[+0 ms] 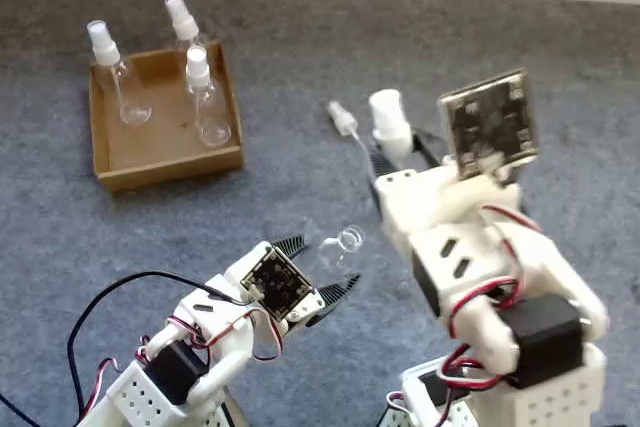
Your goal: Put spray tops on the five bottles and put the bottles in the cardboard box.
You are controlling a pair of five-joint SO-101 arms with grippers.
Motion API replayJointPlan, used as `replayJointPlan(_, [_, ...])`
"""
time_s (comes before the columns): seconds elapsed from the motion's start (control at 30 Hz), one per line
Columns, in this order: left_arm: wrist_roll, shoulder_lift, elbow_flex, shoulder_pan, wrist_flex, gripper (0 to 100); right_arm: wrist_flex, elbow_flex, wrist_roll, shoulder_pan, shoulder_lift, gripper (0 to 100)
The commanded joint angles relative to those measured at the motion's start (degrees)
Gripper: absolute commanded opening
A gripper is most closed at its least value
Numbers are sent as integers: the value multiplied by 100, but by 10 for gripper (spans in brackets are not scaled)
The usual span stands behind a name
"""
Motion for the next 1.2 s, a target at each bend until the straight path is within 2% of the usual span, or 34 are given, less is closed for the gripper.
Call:
replayJointPlan(0.0, [79,-57,110,356,-26,147,-1569,1569,-62,-374,-963,6])
replayJointPlan(0.2, [79,-57,110,1138,-18,147,-2466,2862,-62,-374,-1912,6])
replayJointPlan(0.4, [79,-57,110,1138,0,147,-2501,2941,-62,-347,-2273,6])
replayJointPlan(0.47, [123,-57,110,936,-18,147,-2475,2800,-62,-347,-2273,6])
replayJointPlan(0.53, [730,-57,110,558,-26,147,-2475,2571,-273,-338,-2264,6])
replayJointPlan(0.63, [2198,-57,110,22,-193,147,-2510,2255,-1046,-40,-2255,6])
replayJointPlan(0.7, [2593,-57,119,-163,-255,147,-2510,2132,-1468,163,-2255,8])
replayJointPlan(0.83, [2418,-48,119,-101,-246,147,-2571,2105,-1600,356,-2255,9])
replayJointPlan(1.03, [1626,-40,119,338,-237,147,-2782,2088,-1635,338,-2255,9])
replayJointPlan(1.17, [1609,-40,119,338,-255,147,-2782,2088,-1969,338,-2255,10])
